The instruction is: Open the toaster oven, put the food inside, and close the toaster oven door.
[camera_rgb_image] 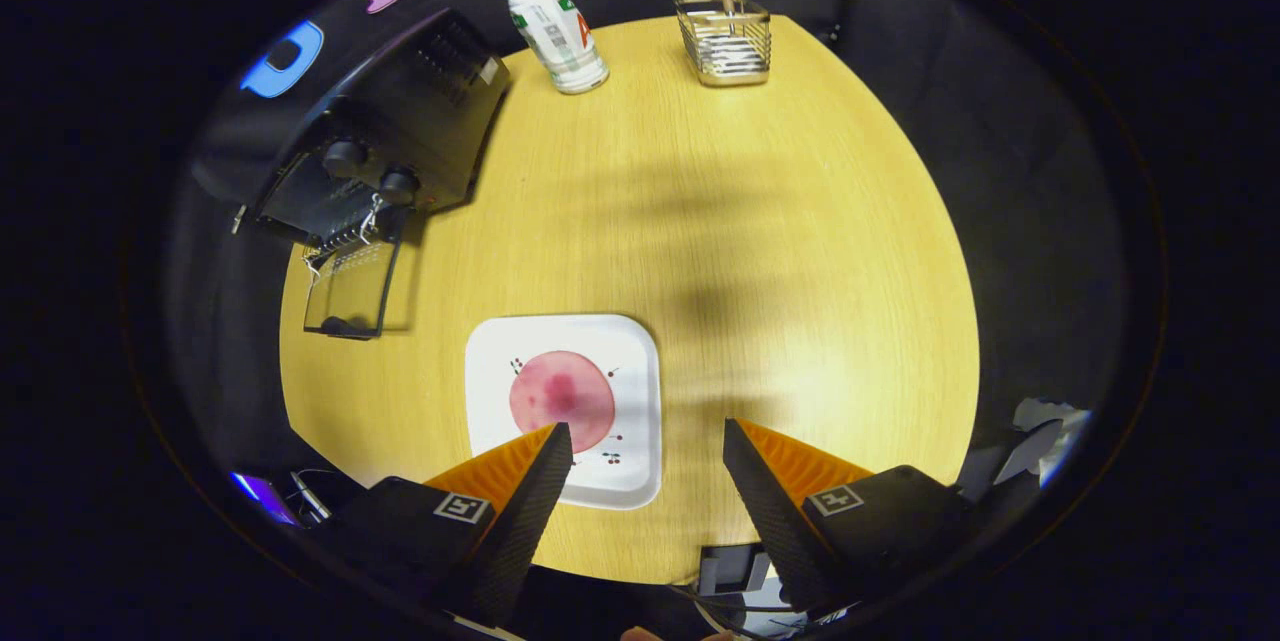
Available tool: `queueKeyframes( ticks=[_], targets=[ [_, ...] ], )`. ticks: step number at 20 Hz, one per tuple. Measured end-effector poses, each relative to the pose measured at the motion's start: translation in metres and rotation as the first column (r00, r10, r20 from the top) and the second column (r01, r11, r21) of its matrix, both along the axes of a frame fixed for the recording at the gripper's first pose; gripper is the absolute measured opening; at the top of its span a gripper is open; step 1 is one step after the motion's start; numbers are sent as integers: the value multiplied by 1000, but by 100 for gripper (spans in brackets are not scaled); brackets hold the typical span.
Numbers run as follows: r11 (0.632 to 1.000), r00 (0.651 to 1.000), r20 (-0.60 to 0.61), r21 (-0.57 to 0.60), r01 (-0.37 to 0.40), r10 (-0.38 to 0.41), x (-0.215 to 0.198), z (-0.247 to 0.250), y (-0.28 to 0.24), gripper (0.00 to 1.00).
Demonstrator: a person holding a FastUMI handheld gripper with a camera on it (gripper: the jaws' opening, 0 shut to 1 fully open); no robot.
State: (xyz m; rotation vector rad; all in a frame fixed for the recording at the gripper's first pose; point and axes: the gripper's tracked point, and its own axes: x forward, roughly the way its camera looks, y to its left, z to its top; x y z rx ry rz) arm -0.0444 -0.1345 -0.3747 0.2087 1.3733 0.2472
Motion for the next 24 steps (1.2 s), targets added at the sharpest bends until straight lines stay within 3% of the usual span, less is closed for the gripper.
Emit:
queueKeyframes(
  ticks=[4, 7, 8, 10, 11, 13, 15, 18, 24],
  targets=[
    [998, 998, -32, -25, -58, 57, 5, -30, 3, 87],
    [998, 997, -50, -29, -52, 51, 6, -39, 5, 53],
    [999, 998, -54, -19, -36, 35, 11, -38, 7, 54],
    [1000, 998, -60, -17, -18, 17, 8, -43, 7, 13],
    [1000, 996, -81, -1, -30, 30, 1, -44, 9, 16],
    [997, 995, -82, 61, -44, 49, 2, -43, 11, 6],
    [993, 995, -91, 116, -25, 36, 5, -44, 14, 5],
    [961, 992, -118, 269, 65, -34, -3, -37, 22, 5],
    [845, 957, -167, 452, 287, -235, -20, -21, 25, 5]
  ],
)
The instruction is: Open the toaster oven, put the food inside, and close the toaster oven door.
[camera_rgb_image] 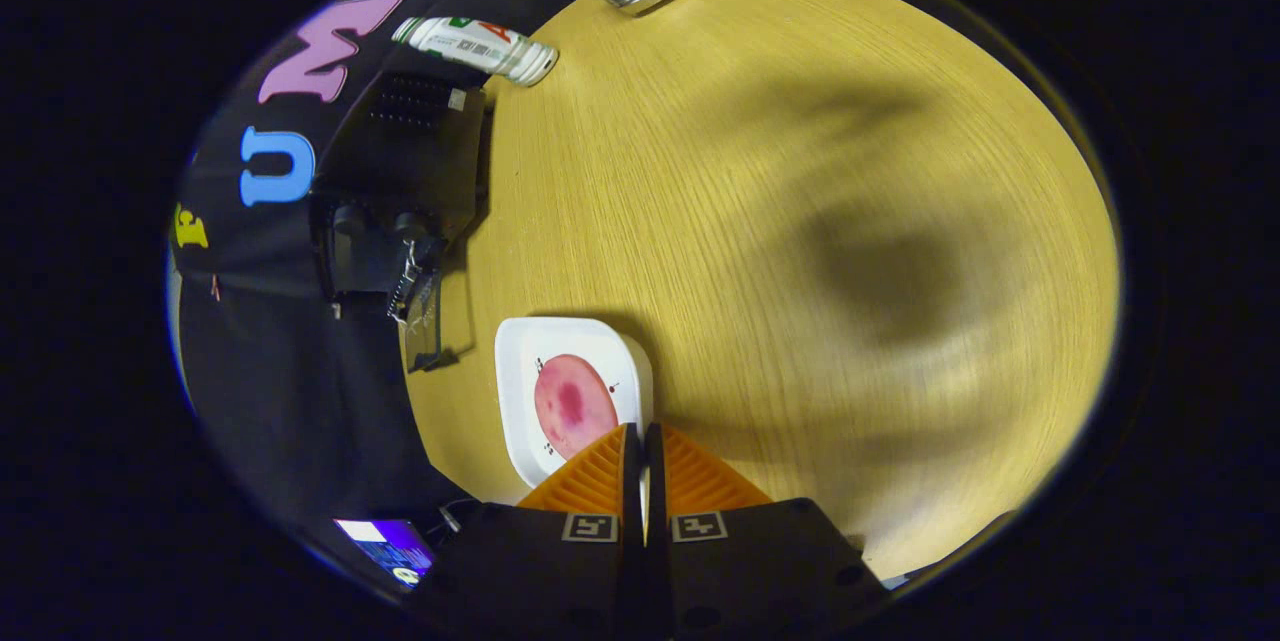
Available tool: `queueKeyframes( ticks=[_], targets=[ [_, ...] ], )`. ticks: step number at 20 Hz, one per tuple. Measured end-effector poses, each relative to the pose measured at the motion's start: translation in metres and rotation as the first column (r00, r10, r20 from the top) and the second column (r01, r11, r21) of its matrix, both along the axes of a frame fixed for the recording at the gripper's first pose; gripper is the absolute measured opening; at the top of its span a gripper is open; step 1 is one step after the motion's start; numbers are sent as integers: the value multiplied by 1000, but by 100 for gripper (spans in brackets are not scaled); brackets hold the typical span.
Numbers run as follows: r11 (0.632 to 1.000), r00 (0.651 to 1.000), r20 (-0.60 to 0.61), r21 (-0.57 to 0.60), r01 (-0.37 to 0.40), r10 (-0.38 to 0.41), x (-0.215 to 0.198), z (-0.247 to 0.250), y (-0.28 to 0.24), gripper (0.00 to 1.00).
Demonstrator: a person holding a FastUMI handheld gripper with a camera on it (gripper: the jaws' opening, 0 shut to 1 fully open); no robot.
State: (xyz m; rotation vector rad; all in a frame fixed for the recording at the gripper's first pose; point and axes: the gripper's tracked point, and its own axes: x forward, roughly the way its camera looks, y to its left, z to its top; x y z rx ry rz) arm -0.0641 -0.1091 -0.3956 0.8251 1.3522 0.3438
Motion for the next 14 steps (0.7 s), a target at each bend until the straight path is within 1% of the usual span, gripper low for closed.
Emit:
queueKeyframes(
  ticks=[2, 4, 7, 10, 14],
  targets=[
    [997, 998, 5, 23, 69, -69, -2, 10, 2, 5],
    [992, 992, 17, 17, 122, -122, -6, 22, 4, 5],
    [977, 977, 18, 23, 211, -212, -13, 46, 20, 5],
    [952, 954, 0, 64, 299, -299, -23, 67, 53, 5],
    [907, 911, -26, 89, 411, -411, -28, 82, 104, 5]
  ],
)
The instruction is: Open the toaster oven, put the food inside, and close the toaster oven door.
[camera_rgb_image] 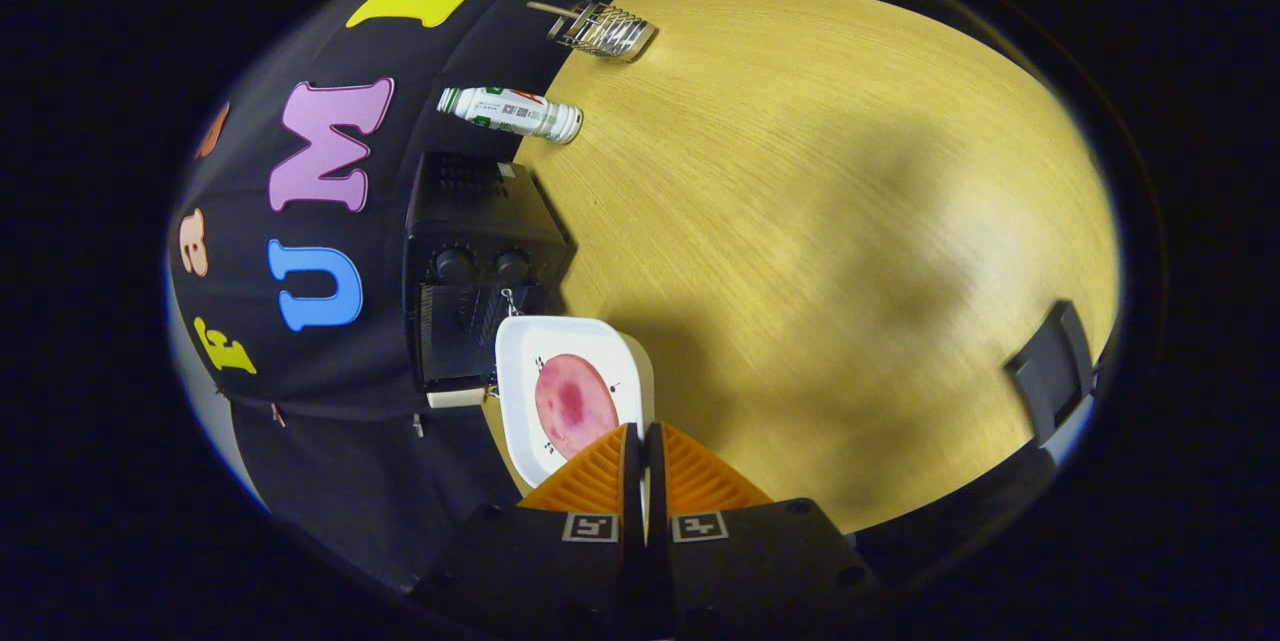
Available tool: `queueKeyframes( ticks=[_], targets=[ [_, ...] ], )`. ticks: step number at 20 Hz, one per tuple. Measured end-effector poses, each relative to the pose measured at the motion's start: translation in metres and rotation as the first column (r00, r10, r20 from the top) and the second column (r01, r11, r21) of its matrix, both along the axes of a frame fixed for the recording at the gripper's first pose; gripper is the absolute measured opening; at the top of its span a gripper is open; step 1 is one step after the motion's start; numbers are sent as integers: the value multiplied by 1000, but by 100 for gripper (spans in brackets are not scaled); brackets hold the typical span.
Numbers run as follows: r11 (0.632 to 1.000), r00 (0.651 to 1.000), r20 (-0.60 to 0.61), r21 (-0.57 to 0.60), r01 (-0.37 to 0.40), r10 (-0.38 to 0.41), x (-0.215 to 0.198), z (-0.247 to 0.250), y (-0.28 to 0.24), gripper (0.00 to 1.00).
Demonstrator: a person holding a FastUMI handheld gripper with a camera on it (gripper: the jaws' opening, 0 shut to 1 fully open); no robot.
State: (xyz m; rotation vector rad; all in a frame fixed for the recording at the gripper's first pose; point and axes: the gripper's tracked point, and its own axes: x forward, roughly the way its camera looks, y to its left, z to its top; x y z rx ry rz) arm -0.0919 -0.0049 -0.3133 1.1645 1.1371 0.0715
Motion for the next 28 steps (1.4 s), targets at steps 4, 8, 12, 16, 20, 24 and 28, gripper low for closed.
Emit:
queueKeyframes(
  ticks=[4, 8, 12, 16, 20, 24, 28],
  targets=[
    [995, 995, -1, 8, 101, -101, -1, 22, 54, 5],
    [976, 976, -11, 30, 216, -216, 26, 36, 105, 5],
    [949, 949, -31, 0, 315, -315, 53, 36, 144, 5],
    [894, 891, -72, -21, 448, -448, 83, 25, 169, 5],
    [852, 848, -88, -51, 520, -523, 106, 15, 188, 5],
    [816, 809, -109, -48, 576, -577, 134, 10, 205, 5],
    [816, 812, -90, -19, 578, -577, 160, 10, 223, 5]
  ],
)
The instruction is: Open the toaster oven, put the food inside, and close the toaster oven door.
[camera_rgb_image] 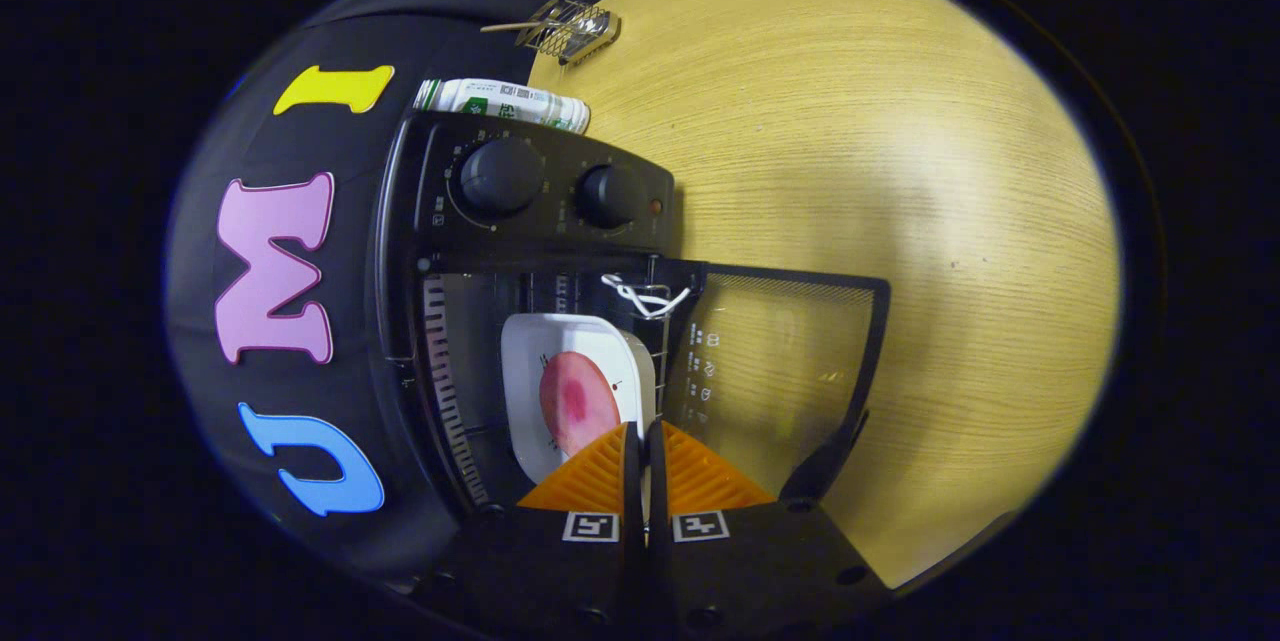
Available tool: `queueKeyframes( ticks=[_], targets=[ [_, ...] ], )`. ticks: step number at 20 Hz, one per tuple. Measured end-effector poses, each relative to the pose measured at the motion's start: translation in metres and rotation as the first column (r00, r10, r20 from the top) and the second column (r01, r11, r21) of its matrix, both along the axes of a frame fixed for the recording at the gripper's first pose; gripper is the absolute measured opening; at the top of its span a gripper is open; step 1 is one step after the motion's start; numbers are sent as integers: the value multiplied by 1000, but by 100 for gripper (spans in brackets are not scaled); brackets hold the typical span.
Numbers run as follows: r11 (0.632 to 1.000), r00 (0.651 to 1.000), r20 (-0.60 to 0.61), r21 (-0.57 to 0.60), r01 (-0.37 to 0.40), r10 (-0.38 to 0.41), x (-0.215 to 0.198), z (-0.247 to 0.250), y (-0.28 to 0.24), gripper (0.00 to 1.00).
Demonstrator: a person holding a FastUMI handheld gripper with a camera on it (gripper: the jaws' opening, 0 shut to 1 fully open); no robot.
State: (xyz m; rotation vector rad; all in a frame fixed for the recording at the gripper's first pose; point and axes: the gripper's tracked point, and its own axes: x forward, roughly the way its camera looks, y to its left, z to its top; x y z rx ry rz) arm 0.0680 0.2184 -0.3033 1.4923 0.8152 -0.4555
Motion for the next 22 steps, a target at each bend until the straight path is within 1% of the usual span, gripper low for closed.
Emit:
queueKeyframes(
  ticks=[4, 7, 12, 13, 14, 15, 16, 17, 19, 21, 22],
  targets=[
    [999, 999, -24, -3, 37, -37, 9, -11, 1, 5],
    [999, 999, -11, 7, 45, -45, 17, -13, 5, 5],
    [997, 999, 25, 80, 23, -25, 26, -10, 16, 5],
    [995, 999, 41, 100, 24, -28, 29, -8, 17, 9],
    [992, 999, 49, 124, 18, -24, 29, -9, 20, 9],
    [990, 998, 54, 142, 8, -16, 29, -9, 22, 12],
    [987, 998, 64, 162, -14, 4, 27, -6, 26, 12],
    [985, 997, 78, 170, -30, 17, 27, -2, 26, 28],
    [986, 990, 128, 146, -79, 60, 22, 8, 24, 53],
    [981, 975, 190, 131, -141, 114, 16, 26, 26, 77],
    [977, 966, 213, 124, -174, 145, 11, 36, 27, 83]
  ],
)
